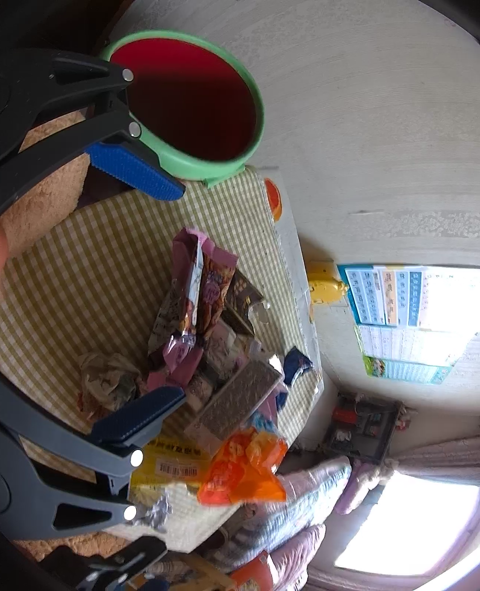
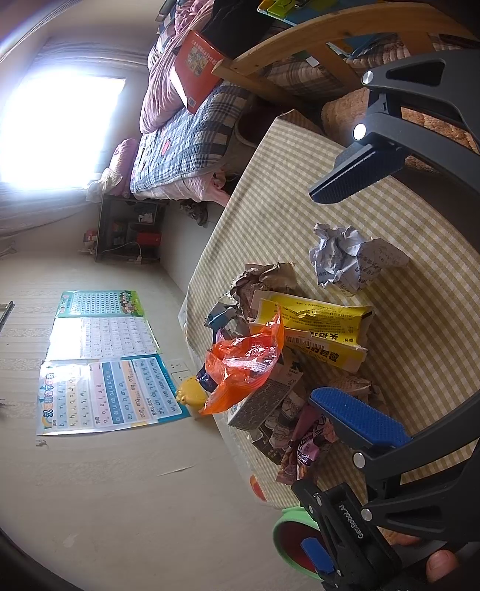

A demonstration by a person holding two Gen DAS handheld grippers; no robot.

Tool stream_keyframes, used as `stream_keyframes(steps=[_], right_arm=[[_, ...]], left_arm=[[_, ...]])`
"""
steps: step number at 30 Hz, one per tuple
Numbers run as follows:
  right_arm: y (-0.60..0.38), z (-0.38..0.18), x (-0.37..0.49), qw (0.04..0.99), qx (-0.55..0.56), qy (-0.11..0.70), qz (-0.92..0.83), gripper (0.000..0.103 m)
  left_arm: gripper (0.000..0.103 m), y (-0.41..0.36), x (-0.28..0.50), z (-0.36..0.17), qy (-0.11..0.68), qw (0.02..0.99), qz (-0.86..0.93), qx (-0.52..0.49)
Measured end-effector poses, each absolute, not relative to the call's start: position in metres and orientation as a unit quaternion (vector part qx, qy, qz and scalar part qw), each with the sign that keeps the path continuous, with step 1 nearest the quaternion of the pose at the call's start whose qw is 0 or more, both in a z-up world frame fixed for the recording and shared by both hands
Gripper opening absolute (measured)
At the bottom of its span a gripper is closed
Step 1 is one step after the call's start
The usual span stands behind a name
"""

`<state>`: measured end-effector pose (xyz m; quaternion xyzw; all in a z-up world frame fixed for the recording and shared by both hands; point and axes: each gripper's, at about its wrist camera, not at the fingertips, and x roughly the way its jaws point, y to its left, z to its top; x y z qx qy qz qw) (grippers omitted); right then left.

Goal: Collect trash

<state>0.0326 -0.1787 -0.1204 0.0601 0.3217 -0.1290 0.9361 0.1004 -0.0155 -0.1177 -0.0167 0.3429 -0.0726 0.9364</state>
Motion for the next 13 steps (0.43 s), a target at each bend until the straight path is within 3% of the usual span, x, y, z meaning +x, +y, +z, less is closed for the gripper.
stream_keyframes(steps=[13], right_arm=[[-0.180,-0.122,0.032,0.935,0.058,0.324,-0.131,0.095]], left_arm=[[0.099,-0.024,0.101,-0.116,0.348,0.936,-0.056,0.009]])
